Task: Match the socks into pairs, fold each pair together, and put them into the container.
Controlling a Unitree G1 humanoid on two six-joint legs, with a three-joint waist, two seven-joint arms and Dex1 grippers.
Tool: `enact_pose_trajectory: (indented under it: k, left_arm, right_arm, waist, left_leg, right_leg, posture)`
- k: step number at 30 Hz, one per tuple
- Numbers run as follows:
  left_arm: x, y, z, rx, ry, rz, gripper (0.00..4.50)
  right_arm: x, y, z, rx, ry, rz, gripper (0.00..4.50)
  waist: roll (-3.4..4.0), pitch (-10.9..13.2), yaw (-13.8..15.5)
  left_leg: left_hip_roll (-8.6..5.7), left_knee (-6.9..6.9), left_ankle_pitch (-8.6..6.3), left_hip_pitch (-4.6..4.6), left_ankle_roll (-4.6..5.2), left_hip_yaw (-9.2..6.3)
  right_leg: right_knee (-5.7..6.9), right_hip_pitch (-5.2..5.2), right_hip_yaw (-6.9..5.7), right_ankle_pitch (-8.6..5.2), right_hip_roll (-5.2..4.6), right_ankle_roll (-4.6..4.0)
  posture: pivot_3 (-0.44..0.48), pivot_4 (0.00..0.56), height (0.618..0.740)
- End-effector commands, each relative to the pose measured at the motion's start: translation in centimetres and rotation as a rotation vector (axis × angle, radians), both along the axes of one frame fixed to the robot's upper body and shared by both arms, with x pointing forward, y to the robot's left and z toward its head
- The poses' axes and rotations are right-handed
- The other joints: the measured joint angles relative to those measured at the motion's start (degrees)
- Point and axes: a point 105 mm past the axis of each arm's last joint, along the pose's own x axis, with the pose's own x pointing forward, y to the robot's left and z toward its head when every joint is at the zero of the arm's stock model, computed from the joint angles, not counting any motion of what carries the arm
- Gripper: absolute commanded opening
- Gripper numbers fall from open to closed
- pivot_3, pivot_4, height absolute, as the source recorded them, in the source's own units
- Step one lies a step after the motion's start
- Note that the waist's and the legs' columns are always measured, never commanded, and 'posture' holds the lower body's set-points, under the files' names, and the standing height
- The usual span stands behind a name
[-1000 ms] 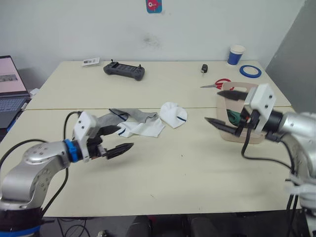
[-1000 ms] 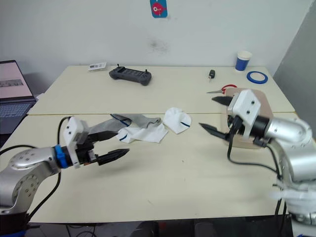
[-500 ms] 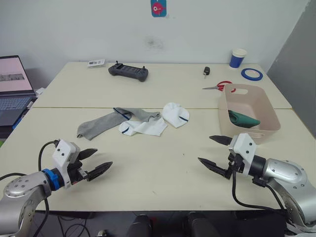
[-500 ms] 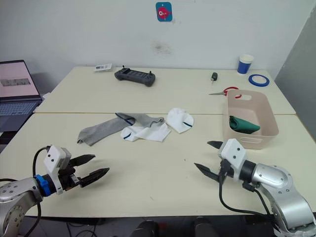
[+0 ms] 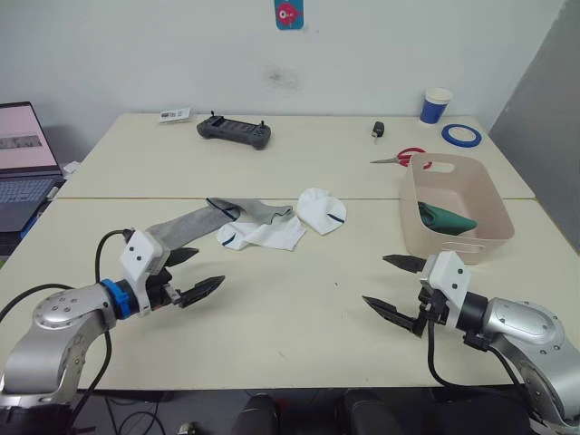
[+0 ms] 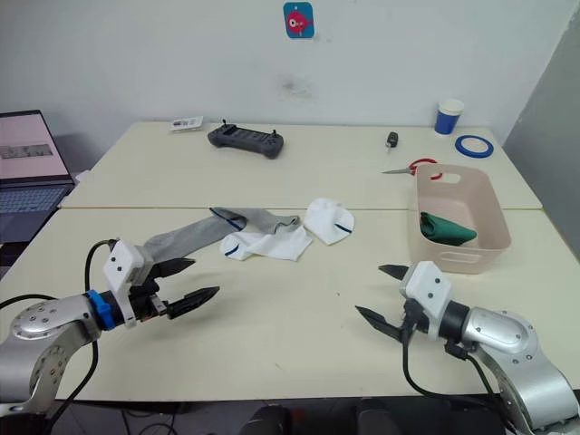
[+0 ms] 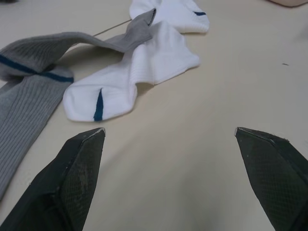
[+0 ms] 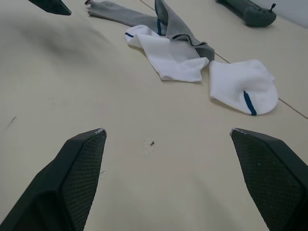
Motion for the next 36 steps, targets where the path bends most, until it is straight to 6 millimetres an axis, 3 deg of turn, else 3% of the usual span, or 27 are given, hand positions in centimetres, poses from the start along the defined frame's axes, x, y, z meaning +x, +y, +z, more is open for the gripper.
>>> enact_pose_trajectory:
  k: [1, 9, 16, 19, 24, 31, 36]
  left_arm:
    - [1.1, 0.5, 0.0, 0.086, -0.023, 0.029, 4.5]
    - [5.4, 0.3, -0.9, 0.254, -0.139, 0.077, 4.5]
    - [9.2, -1.3, -2.9, 0.355, -0.184, 0.041, 4.5]
    - [10.0, -2.3, -3.9, 0.35, -0.165, 0.009, 3.92]
    - [9.3, -4.1, -5.2, 0.319, -0.089, -0.115, 2.36]
    - [4.4, -5.8, -5.2, 0.313, 0.018, -0.365, 0.09]
    - [-0.4, -6.6, -5.0, 0.322, 0.099, -0.516, 0.02]
  right_arm:
    - [-0.1, 0.6, 1.5, -0.016, -0.065, 0.007, 4.43]
    - [0.3, 2.3, 2.5, 0.001, -0.069, 0.021, 4.43]
    - [0.3, 3.0, 2.5, -0.001, -0.058, 0.034, 4.43]
    - [0.3, 3.1, 2.4, -0.004, -0.057, 0.035, 4.5]
    - [0.2, 3.3, 1.8, -0.018, -0.051, 0.034, 4.5]
    - [0.3, 3.5, 1.1, -0.033, -0.046, 0.041, 4.5]
    - [0.2, 3.3, 0.7, -0.058, -0.041, 0.058, 4.5]
  waist:
    - [0.0, 0.0, -0.05]
    - [0.0, 0.0, 0.02]
    - [-0.01, 0.0, 0.03]
    - [-0.01, 0.0, 0.1]
    - [-0.01, -0.02, 0.1]
    - [0.0, -0.03, -0.22]
    - [0.02, -0.02, -0.34]
  left_leg:
    - [0.0, -0.01, 0.0, 0.0, 0.0, -0.01]
    - [-0.02, 0.01, 0.0, -0.02, 0.0, -0.04]
    - [-0.12, 0.02, 0.0, -0.08, 0.0, 0.01]
    - [-0.13, 0.03, 0.0, -0.08, 0.01, 0.0]
    - [-0.17, 0.08, 0.02, -0.04, 0.02, -0.01]
    - [-0.15, 0.07, 0.02, -0.04, 0.03, 0.06]
    - [-0.08, 0.01, 0.0, -0.02, 0.05, 0.06]
  right_leg:
    - [0.0, 0.0, 0.0, 0.0, 0.0, 0.0]
    - [-0.01, 0.0, -0.03, 0.01, 0.02, 0.02]
    - [-0.06, -0.01, -0.11, 0.04, 0.04, 0.12]
    - [-0.05, 0.0, -0.15, 0.04, 0.04, 0.15]
    - [-0.01, 0.05, -0.18, 0.09, 0.06, 0.23]
    - [-0.04, 0.03, -0.06, 0.04, 0.06, 0.31]
    - [-0.05, 0.0, -0.01, -0.03, 0.03, 0.24]
  posture:
    - [0.0, 0.15, 0.74]
    - [0.0, 0.15, 0.74]
    - [0.0, 0.15, 0.74]
    - [0.0, 0.15, 0.74]
    - [0.0, 0.15, 0.74]
    - [0.0, 0.15, 0.74]
    - [0.0, 0.15, 0.74]
